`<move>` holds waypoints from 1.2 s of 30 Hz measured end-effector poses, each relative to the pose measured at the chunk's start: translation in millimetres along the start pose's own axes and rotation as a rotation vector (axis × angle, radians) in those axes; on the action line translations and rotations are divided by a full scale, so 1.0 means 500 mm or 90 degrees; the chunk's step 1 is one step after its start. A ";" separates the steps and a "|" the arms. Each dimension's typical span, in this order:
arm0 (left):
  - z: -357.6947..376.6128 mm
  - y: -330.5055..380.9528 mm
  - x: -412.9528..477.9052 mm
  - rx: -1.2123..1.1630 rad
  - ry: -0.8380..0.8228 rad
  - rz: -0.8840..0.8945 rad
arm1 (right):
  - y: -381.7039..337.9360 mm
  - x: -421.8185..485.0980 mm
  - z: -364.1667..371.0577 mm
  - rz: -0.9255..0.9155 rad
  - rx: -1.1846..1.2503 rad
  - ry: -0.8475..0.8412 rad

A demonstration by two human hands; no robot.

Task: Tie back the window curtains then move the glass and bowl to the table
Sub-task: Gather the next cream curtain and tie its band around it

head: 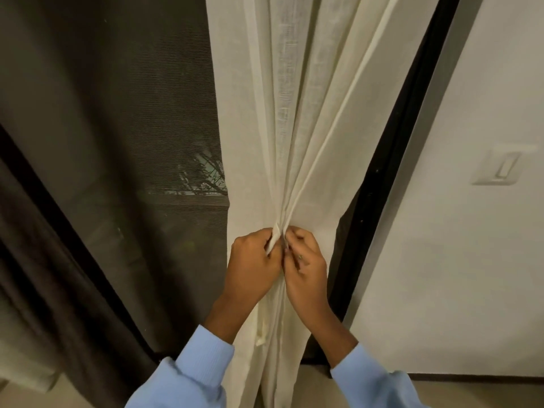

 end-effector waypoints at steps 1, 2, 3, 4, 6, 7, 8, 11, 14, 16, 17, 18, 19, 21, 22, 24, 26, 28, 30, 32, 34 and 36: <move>-0.005 0.000 -0.001 -0.023 -0.021 -0.008 | 0.002 -0.002 0.000 0.008 0.014 -0.017; -0.011 -0.001 0.000 -0.047 -0.043 -0.017 | 0.001 -0.004 0.000 0.019 0.028 -0.028; -0.017 -0.003 0.001 -0.075 -0.063 -0.031 | 0.001 -0.004 0.000 0.026 0.037 -0.033; -0.023 -0.005 0.003 -0.102 -0.081 -0.046 | -0.001 -0.005 0.001 0.028 0.035 -0.028; -0.037 -0.007 0.007 -0.149 -0.119 -0.072 | -0.006 -0.007 0.005 0.017 0.014 0.008; -0.043 -0.006 0.010 -0.177 -0.139 -0.087 | -0.008 -0.007 0.005 0.011 0.005 0.035; -0.047 -0.006 0.013 -0.222 -0.164 -0.109 | -0.011 -0.006 0.007 0.007 -0.002 0.059; -0.060 0.000 0.017 -0.371 -0.202 -0.223 | -0.019 -0.006 0.010 -0.015 -0.010 0.093; -0.066 -0.003 0.018 -0.378 -0.219 -0.234 | -0.022 -0.004 0.007 -0.029 0.003 0.101; -0.069 -0.005 0.019 -0.361 -0.214 -0.205 | -0.021 -0.003 0.007 -0.017 0.023 0.092; -0.071 -0.005 0.018 -0.354 -0.207 -0.196 | -0.020 -0.003 0.008 -0.003 0.034 0.088; -0.071 -0.003 0.017 -0.337 -0.189 -0.190 | -0.020 -0.003 0.009 0.013 0.047 0.084; -0.069 -0.001 0.015 -0.303 -0.159 -0.185 | -0.020 -0.003 0.009 0.024 0.061 0.080; -0.069 0.007 0.013 -0.198 -0.059 -0.150 | -0.022 -0.004 0.011 0.036 0.075 0.074; -0.071 0.014 0.012 -0.152 -0.016 -0.106 | -0.022 -0.004 0.011 0.037 0.078 0.071; -0.078 0.026 0.013 -0.085 -0.010 0.049 | -0.026 -0.003 0.016 0.027 0.080 0.065; -0.081 0.035 0.012 -0.007 -0.076 0.207 | -0.025 -0.003 0.018 0.015 0.078 0.064; -0.081 0.040 0.015 0.096 -0.135 0.290 | -0.023 -0.002 0.017 0.037 0.087 0.078; -0.078 0.048 0.023 0.200 -0.155 0.330 | -0.015 0.001 0.015 0.048 0.075 0.095; -0.074 0.058 0.035 0.267 -0.160 0.356 | -0.021 0.002 0.016 0.053 0.061 0.097; -0.064 0.066 0.046 0.311 -0.160 0.400 | -0.019 0.005 0.013 0.087 0.084 0.105; -0.049 0.069 0.052 0.334 -0.177 0.438 | -0.015 0.007 0.009 0.149 0.047 0.104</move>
Point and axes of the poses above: each hand's wrist, its own x-axis towards the middle knuckle, its own z-axis out of the palm, y = z × x, the point moved 1 cm from there along x, towards the middle knuckle, and after that the axes turned 2 degrees about -y, right-handed, at the moved point
